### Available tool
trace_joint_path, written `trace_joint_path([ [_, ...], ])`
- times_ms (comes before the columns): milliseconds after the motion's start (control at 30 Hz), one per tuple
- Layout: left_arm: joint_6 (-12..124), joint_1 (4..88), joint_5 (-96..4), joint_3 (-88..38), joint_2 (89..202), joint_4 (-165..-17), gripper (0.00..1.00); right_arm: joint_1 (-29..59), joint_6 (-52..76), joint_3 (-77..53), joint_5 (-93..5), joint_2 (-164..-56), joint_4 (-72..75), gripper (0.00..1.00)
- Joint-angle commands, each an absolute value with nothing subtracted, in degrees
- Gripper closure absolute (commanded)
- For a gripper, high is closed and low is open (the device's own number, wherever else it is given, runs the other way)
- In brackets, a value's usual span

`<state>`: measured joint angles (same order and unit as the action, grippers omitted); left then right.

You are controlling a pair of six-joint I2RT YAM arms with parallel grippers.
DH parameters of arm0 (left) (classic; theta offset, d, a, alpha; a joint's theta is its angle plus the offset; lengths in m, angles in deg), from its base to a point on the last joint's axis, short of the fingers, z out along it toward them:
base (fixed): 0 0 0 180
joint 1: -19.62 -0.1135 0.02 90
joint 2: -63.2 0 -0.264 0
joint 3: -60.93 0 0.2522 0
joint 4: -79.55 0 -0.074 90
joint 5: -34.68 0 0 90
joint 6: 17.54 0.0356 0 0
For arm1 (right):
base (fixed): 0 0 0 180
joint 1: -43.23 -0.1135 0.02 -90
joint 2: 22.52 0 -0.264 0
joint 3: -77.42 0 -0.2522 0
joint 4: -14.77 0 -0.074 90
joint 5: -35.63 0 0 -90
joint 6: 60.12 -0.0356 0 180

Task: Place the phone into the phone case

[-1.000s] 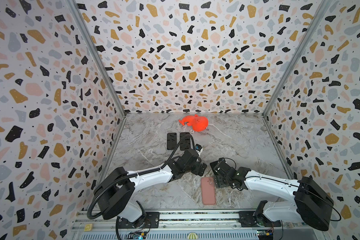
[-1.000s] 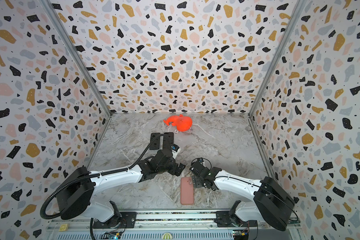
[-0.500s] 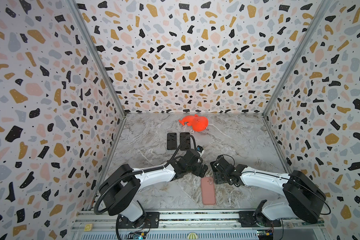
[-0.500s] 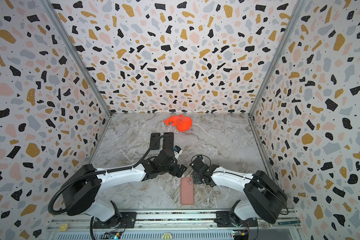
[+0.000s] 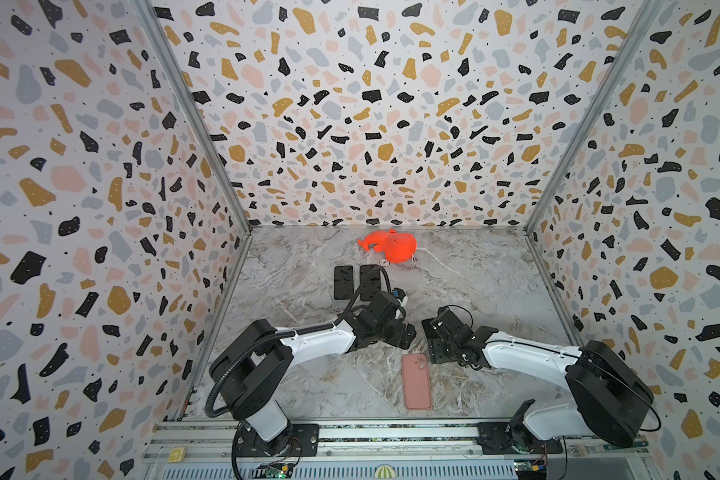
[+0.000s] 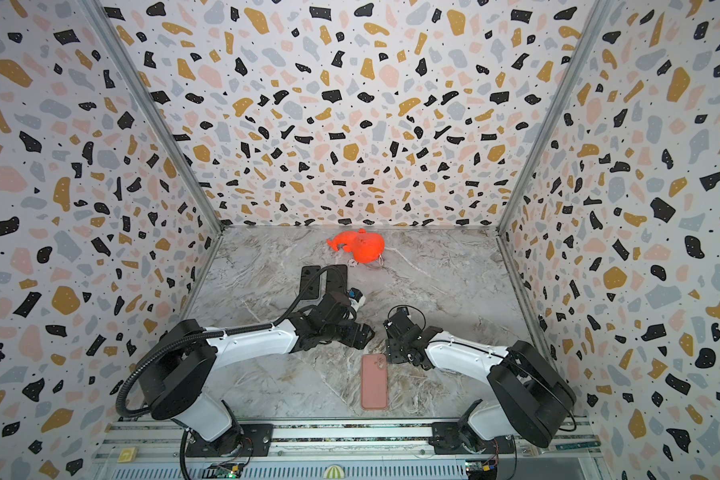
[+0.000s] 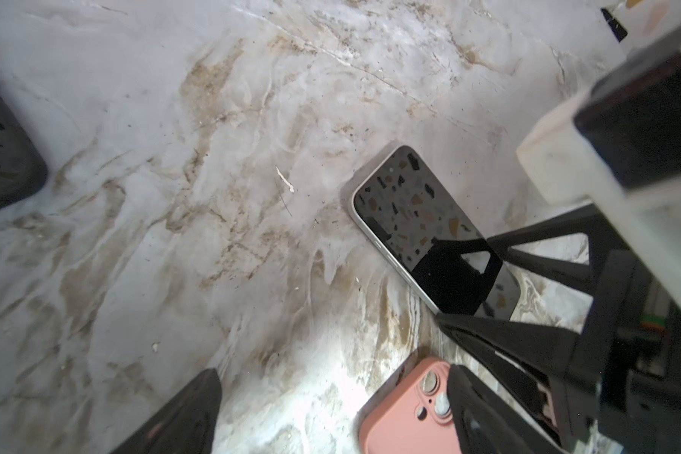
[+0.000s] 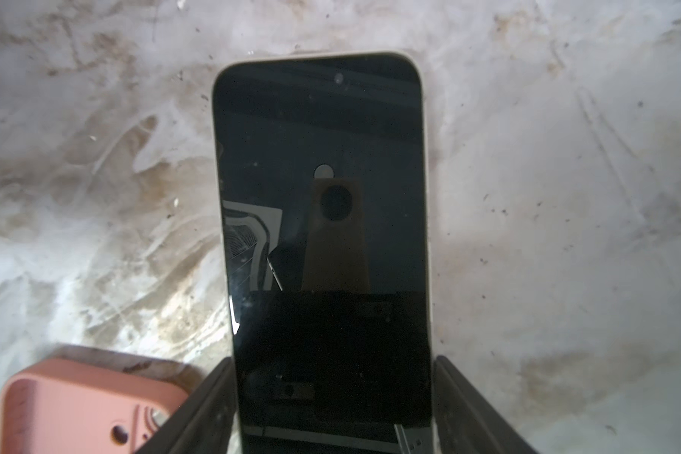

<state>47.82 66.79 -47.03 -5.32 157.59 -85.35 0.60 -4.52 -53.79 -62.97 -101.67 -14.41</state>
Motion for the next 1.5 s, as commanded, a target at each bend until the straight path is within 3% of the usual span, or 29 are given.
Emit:
trace_joint_path([
  [0, 42.4, 65.41, -39.19, -7.21, 160.38, -88.32, 0.14, 1.63, -3.86, -56.55, -59.44, -98.97, -13.32, 0.46],
  [333, 34.25, 65.36, -29.4, -11.22, 169.24, -96.82, 0.22, 3.51, -3.7, -61.99, -55.37, -93.03, -7.7, 0.53],
  [767, 27.43, 62.22, -23.33, -14.48, 180.99, -110.36, 0.44, 3.59, -3.26, -62.77, -54.15, -93.59, -6.5, 0.55],
  [1033, 26.22, 61.98, -21.73, -14.19, 182.64, -112.83, 0.62, 3.59, -3.17, -62.95, -54.64, -93.36, -6.56, 0.56],
  [1467, 25.47, 61.89, -19.82, -12.71, 181.03, -115.33, 0.81, 3.66, -2.77, -62.29, -56.49, -93.82, -7.41, 0.56],
])
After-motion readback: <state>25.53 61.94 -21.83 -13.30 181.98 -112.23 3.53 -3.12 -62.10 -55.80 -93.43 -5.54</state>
